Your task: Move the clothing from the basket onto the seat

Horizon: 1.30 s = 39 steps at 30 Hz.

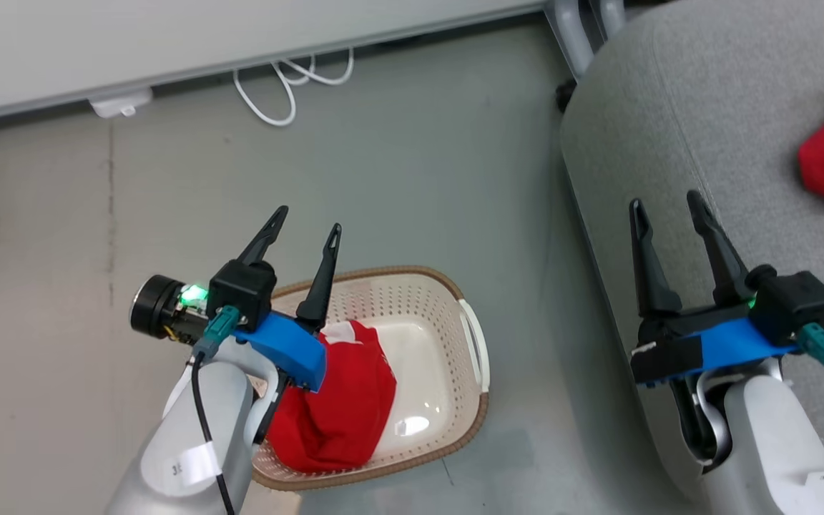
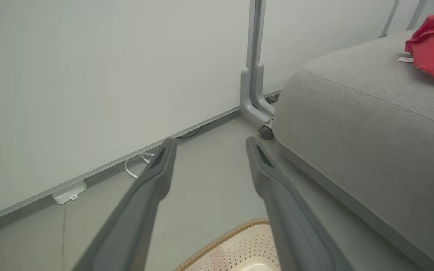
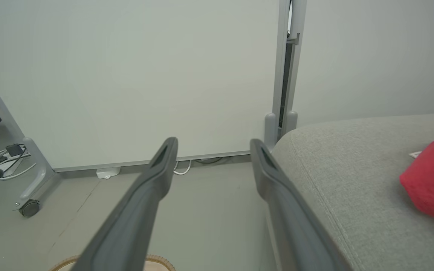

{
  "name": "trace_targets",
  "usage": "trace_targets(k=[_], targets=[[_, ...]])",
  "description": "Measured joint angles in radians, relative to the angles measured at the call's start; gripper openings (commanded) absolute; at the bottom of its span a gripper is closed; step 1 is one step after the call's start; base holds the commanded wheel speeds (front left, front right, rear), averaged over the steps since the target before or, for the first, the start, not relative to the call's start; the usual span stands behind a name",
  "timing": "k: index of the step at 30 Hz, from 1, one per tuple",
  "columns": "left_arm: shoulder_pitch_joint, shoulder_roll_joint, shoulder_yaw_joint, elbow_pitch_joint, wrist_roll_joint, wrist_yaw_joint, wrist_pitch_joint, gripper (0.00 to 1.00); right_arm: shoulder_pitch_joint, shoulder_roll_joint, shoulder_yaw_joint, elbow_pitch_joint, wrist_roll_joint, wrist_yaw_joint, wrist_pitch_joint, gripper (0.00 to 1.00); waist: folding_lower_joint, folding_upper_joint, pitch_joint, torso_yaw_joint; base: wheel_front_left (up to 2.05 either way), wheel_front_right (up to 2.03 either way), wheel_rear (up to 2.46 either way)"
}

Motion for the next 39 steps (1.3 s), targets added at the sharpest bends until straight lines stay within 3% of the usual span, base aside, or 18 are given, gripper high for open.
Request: trace_targets(k=[18, 39], targets=[[-0.282, 0.073, -0.304, 0.324, -0.065, 0.000, 0.000, 1.00, -0.157, 0.000, 0.025, -0.046, 0.038, 0.000, 0.000, 1.00, 0.0001, 0.0000, 0.263, -0.077, 0.00, 0.00, 0.00], [-0.497, 0.077, -0.654, 0.635, -0.128, 0.000, 0.037, 1.00, -0.255, 0.000, 0.025, -0.123, 0.075, 0.000, 0.000, 1.00, 0.0000, 0.0000, 0.556, -0.135, 0.00, 0.00, 0.00]])
